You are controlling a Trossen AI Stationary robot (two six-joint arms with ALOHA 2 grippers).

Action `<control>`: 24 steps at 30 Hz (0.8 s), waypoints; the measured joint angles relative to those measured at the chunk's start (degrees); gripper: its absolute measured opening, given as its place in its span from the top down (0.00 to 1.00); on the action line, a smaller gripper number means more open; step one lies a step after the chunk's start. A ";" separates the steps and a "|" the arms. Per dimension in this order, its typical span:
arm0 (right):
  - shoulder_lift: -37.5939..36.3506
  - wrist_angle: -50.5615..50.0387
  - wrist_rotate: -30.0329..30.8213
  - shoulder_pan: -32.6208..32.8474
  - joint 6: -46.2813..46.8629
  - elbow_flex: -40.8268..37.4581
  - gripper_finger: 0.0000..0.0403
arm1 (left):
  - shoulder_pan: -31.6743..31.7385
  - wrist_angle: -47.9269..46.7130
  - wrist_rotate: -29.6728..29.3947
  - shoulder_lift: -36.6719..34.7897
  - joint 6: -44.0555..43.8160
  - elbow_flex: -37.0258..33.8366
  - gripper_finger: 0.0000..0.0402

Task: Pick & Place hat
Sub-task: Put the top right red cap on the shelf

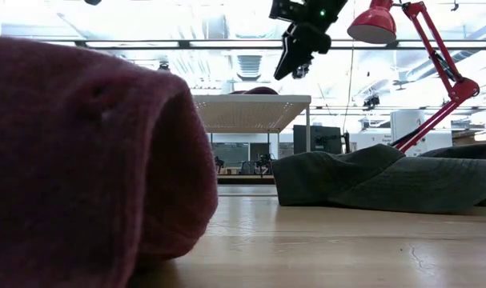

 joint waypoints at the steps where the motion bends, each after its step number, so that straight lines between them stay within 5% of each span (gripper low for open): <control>1: 0.00 0.27 0.00 0.13 -0.29 -0.52 0.66 | 0.01 0.00 0.09 0.01 0.00 0.00 0.72; 10: 0.11 9.73 7.38 2.01 -3.09 -5.71 0.64 | 0.00 0.00 1.01 0.03 -0.22 0.00 0.72; 24: 3.87 18.42 7.31 2.51 -5.11 -8.09 0.59 | -0.01 0.00 1.82 0.01 -0.31 -0.02 0.72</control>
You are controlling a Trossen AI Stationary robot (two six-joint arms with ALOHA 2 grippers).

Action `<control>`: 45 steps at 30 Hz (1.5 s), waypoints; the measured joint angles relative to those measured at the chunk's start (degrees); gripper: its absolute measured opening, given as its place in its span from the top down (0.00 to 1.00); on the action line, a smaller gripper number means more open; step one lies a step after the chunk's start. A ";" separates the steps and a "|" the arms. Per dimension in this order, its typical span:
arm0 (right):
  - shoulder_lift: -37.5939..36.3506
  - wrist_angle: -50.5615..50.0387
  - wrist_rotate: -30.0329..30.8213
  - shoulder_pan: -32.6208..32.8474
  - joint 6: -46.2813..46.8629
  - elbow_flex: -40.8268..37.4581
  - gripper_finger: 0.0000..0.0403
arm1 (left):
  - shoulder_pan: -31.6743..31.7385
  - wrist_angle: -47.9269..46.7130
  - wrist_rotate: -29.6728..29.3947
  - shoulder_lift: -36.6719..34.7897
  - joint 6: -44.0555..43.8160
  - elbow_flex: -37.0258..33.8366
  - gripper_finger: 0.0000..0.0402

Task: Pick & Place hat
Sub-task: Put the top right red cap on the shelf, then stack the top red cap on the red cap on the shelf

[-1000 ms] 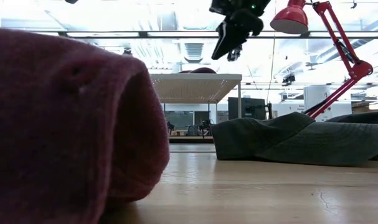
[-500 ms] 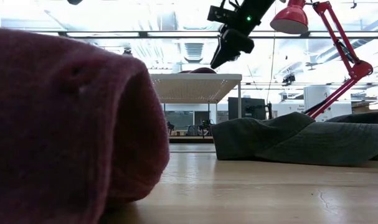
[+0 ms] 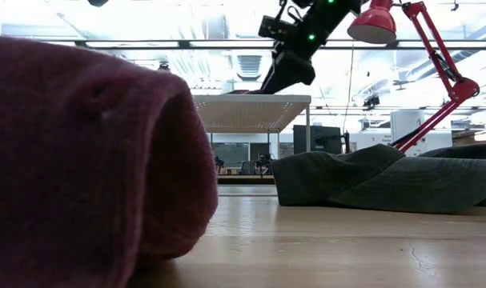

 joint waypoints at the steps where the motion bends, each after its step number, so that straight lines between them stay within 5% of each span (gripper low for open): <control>1: 0.93 0.06 0.02 0.07 -0.05 0.78 0.60 | 0.01 0.00 0.04 0.00 0.00 0.00 0.72; 16: 7.72 -2.27 2.85 0.05 -5.24 11.65 0.65 | 0.00 0.00 0.36 0.00 -0.76 0.00 0.72; 22: 3.82 -5.53 -4.45 2.42 -5.28 12.31 0.63 | 0.00 -0.78 0.40 -0.01 -0.26 0.03 0.72; 29: -1.81 -7.85 -4.65 4.15 3.98 12.46 0.64 | 0.00 -13.41 0.46 -0.08 -3.14 1.91 0.72; 39: -7.18 -15.74 -4.99 8.08 17.56 12.21 0.67 | -0.09 -35.82 2.97 -0.01 -21.09 1.06 0.72; 45: -8.10 -16.20 -5.04 11.80 21.42 12.13 0.65 | -0.20 -40.46 8.14 -0.28 -26.36 -2.47 0.72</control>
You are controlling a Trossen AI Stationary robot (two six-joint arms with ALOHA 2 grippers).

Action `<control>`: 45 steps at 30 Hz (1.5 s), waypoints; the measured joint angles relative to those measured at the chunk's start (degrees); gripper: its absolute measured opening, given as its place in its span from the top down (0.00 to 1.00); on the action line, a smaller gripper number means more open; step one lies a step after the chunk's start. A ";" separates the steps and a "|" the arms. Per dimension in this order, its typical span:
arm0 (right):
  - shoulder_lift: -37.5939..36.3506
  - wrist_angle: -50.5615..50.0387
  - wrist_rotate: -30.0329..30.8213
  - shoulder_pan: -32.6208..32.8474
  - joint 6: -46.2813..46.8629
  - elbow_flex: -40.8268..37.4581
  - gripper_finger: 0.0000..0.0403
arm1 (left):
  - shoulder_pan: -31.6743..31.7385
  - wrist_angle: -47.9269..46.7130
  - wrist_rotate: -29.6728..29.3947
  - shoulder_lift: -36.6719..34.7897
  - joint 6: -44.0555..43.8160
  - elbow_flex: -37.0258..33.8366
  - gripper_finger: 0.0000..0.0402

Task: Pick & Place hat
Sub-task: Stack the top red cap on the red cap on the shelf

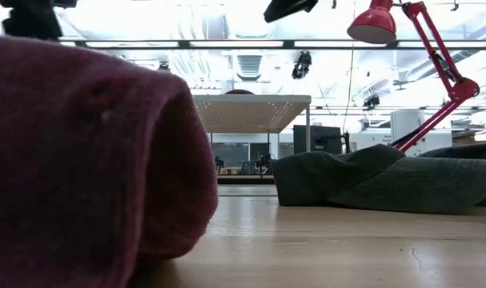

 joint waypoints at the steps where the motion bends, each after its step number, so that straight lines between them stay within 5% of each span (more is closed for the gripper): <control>1: -0.11 -0.01 0.01 0.67 0.57 0.00 0.65 | -0.02 0.26 1.92 -0.18 -0.17 -0.84 0.72; 6: -0.12 -1.36 -0.02 4.00 1.16 -0.03 0.67 | -0.37 6.68 7.26 -0.59 -1.90 -6.86 0.72; 20: -0.12 -10.28 -2.84 10.63 5.68 -1.71 0.73 | -12.45 16.60 5.95 1.30 -9.42 -22.53 0.72; 31: -0.12 -10.28 -3.00 13.90 6.25 -2.21 0.71 | -15.50 37.56 7.68 4.95 -16.43 -35.89 0.72; 45: -0.15 -10.34 -2.99 13.90 9.86 -2.21 0.72 | -16.09 44.44 4.54 5.07 -10.10 -39.96 0.72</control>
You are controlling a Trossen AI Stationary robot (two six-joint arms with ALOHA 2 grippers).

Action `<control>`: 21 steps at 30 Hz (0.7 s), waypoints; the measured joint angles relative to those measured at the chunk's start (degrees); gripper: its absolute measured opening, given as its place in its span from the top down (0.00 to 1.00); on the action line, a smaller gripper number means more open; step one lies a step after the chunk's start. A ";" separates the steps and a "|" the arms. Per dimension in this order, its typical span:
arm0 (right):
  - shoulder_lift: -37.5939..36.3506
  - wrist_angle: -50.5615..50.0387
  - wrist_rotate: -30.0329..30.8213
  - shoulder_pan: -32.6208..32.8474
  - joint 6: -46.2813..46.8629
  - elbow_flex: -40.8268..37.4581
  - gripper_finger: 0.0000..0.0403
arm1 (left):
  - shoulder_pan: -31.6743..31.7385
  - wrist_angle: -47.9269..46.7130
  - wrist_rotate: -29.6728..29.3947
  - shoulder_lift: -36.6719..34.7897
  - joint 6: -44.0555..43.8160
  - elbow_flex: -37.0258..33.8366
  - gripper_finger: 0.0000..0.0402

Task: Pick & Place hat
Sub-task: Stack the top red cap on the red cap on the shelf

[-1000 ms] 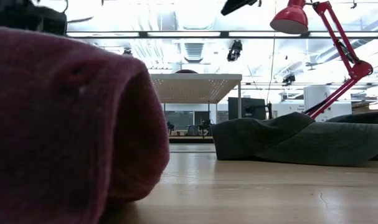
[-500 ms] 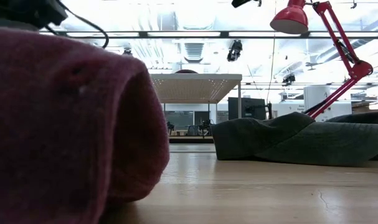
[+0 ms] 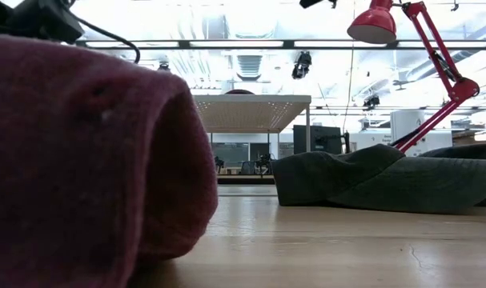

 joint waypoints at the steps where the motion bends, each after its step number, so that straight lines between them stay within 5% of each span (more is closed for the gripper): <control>1: -0.02 -0.01 0.00 -0.02 0.07 0.00 0.72 | 0.00 0.06 0.00 0.12 0.48 -0.11 0.72; 7: -0.02 -0.02 -0.02 0.01 0.45 0.00 0.69 | 0.00 2.41 1.25 0.52 1.02 -3.09 0.72; 21: -0.02 -0.02 -0.04 0.01 0.86 0.00 0.70 | 0.02 30.71 16.03 0.50 -7.14 -12.89 0.72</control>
